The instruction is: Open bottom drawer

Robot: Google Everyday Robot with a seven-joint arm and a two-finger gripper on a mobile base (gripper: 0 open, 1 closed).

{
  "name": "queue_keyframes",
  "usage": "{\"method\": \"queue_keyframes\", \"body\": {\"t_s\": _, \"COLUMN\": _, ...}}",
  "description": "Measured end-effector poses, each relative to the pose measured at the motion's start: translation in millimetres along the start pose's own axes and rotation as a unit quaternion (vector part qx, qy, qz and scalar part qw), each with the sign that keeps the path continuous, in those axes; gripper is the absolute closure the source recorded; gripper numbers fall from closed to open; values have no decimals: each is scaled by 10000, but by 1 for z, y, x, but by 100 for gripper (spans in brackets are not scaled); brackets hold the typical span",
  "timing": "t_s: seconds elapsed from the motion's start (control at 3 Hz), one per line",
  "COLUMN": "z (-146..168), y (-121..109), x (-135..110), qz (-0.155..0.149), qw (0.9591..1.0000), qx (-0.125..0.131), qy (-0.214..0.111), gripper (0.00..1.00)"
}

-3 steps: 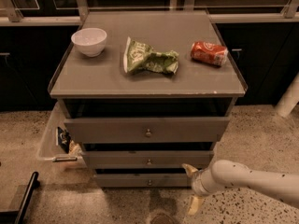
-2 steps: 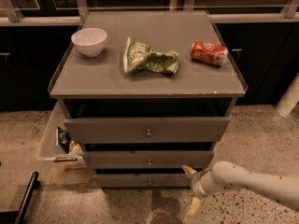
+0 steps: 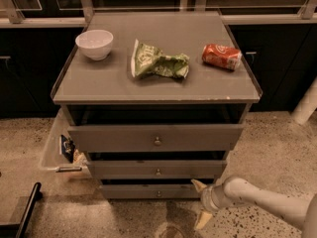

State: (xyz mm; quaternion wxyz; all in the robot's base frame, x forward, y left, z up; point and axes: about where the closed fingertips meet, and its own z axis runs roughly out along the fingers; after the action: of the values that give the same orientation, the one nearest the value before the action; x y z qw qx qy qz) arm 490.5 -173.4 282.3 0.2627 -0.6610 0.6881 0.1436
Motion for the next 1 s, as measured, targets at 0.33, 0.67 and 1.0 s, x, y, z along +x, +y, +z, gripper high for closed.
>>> {"method": "queue_keyframes", "body": {"t_s": 0.33, "z": 45, "y": -5, "x": 29, "qz": -129, "qw": 9996, "qx": 144, "qy": -186, "gripper": 0}}
{"method": "queue_keyframes", "body": {"t_s": 0.67, "z": 51, "y": -8, "x": 32, "qz": -119, "qw": 9996, "qx": 182, "qy": -170, "gripper": 0}}
{"method": "queue_keyframes", "body": {"t_s": 1.0, "z": 57, "y": -17, "x": 35, "qz": -224, "qw": 9990, "qx": 336, "qy": -179, "gripper": 0}}
